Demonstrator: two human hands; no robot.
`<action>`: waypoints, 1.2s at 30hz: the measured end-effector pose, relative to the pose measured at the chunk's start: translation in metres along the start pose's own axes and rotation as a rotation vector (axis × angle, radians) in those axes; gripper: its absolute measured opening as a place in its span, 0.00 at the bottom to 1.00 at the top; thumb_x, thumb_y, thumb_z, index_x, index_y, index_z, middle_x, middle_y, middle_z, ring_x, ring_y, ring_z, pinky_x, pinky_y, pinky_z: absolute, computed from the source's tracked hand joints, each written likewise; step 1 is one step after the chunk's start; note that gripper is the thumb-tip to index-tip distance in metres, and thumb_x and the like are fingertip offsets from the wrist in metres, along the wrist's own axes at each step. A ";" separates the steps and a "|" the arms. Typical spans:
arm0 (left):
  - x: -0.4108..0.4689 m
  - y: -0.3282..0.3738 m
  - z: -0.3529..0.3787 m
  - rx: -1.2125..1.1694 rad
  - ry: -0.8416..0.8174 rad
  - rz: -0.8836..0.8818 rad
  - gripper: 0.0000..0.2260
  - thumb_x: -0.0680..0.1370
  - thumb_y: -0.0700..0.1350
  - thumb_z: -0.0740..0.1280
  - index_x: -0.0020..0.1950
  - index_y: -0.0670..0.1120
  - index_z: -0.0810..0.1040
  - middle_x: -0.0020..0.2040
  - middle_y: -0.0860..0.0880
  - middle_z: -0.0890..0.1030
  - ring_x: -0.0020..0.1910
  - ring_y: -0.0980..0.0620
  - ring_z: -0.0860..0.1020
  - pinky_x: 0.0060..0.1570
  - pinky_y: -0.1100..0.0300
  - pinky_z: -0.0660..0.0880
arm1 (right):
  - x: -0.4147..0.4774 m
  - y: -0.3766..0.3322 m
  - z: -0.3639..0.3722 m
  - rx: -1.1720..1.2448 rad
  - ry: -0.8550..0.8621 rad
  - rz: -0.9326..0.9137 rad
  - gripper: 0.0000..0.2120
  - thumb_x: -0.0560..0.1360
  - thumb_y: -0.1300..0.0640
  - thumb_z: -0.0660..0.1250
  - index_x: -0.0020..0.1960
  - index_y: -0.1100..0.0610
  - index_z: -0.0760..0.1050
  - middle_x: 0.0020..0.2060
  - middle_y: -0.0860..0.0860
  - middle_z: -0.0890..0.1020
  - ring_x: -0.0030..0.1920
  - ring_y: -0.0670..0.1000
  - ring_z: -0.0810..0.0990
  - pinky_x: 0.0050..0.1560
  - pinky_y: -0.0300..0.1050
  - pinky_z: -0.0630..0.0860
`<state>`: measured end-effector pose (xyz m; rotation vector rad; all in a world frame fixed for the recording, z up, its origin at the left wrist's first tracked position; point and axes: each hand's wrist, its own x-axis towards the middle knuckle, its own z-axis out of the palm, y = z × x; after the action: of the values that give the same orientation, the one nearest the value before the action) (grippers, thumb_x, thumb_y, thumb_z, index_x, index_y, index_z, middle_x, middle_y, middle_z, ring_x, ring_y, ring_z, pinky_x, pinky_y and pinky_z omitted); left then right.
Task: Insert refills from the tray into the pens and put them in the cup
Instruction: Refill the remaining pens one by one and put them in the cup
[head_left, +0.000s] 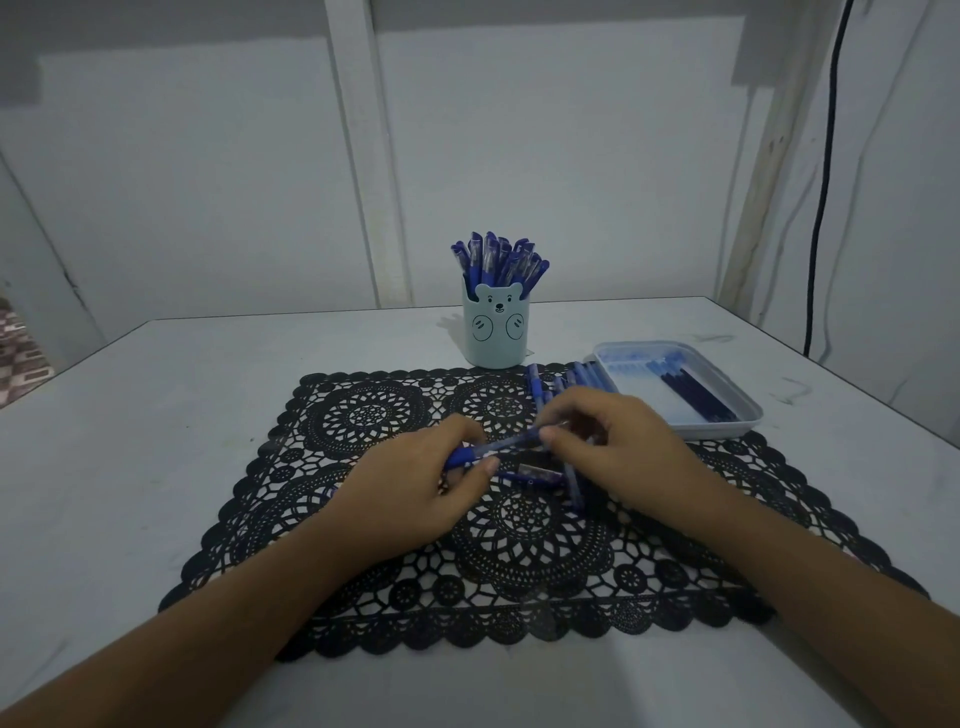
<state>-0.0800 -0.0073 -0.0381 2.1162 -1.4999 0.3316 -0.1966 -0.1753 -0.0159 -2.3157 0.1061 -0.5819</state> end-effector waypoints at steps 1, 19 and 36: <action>0.000 0.000 0.000 -0.038 -0.010 -0.031 0.06 0.77 0.53 0.59 0.49 0.52 0.71 0.30 0.55 0.72 0.31 0.61 0.72 0.29 0.69 0.65 | 0.001 0.001 -0.005 0.032 0.030 0.042 0.07 0.75 0.59 0.64 0.41 0.48 0.74 0.36 0.46 0.78 0.33 0.39 0.74 0.35 0.30 0.71; 0.000 -0.009 0.000 0.082 0.106 -0.074 0.18 0.75 0.59 0.50 0.54 0.54 0.74 0.42 0.63 0.74 0.36 0.59 0.74 0.34 0.73 0.66 | 0.016 0.060 -0.016 -0.709 0.285 0.129 0.05 0.74 0.56 0.62 0.45 0.58 0.71 0.44 0.53 0.74 0.45 0.55 0.74 0.44 0.49 0.70; 0.001 -0.009 0.002 0.068 0.100 -0.060 0.17 0.74 0.59 0.52 0.54 0.56 0.75 0.40 0.65 0.74 0.39 0.63 0.73 0.35 0.73 0.67 | 0.024 0.091 -0.071 -0.760 0.203 0.595 0.06 0.74 0.51 0.62 0.43 0.51 0.76 0.41 0.52 0.76 0.45 0.54 0.73 0.50 0.48 0.65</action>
<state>-0.0714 -0.0070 -0.0418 2.1596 -1.3836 0.4650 -0.1981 -0.2928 -0.0244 -2.7141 1.2511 -0.5079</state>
